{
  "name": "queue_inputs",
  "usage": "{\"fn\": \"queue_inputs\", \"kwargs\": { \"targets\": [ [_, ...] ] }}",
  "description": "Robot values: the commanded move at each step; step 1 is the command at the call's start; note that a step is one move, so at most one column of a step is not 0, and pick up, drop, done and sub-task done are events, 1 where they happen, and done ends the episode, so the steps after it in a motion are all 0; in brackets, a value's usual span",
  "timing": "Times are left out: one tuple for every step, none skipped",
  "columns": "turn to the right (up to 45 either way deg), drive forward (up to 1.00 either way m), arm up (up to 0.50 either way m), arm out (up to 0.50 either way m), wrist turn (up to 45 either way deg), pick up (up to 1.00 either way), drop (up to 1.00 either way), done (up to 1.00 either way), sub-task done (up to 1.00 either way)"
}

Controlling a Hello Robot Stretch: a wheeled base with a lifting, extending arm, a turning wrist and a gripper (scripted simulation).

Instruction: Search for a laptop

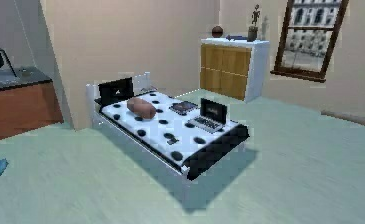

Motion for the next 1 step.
{"fn": "queue_inputs", "kwargs": {
  "targets": [
    [27.0,0.0,0.0,0.0,0.0,0.0,0.0,0.0,0.0]
  ]
}}
